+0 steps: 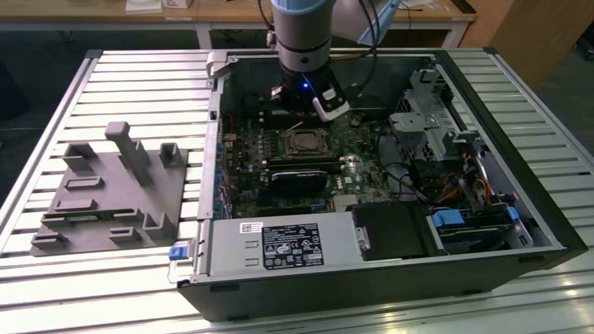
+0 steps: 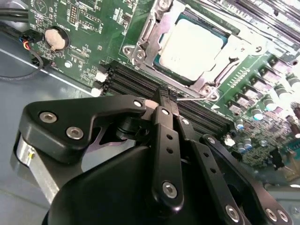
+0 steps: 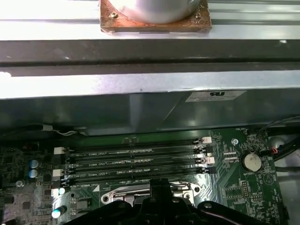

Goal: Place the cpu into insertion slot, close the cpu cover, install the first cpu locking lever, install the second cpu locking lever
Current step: 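Install the first cpu locking lever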

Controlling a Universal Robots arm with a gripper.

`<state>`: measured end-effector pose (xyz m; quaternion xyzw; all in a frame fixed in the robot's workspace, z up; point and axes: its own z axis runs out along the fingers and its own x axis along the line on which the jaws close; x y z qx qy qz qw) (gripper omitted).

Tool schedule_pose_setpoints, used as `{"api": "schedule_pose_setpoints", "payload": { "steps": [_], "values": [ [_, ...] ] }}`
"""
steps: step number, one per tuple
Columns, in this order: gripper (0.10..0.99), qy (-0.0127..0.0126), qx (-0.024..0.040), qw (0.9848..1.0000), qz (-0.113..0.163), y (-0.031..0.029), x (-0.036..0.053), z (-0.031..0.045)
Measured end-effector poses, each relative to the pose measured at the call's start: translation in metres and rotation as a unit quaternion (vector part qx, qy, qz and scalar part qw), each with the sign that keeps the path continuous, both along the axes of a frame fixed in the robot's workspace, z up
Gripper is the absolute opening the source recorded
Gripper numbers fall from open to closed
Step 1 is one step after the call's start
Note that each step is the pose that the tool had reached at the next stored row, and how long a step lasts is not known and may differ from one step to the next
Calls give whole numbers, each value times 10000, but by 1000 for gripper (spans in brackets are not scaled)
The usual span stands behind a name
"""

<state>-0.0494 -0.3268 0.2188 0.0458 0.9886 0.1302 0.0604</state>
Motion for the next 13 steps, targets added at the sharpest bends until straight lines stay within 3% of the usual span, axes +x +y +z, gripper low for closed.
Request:
{"api": "schedule_pose_setpoints", "payload": {
  "steps": [5,8,13],
  "values": [
    [106,-42,-48,10000,0,85,-2,-43],
    [106,-60,-109,9999,-9,99,-2,-57],
    [106,-110,-230,9996,-136,101,-2,-85]
  ]
}}
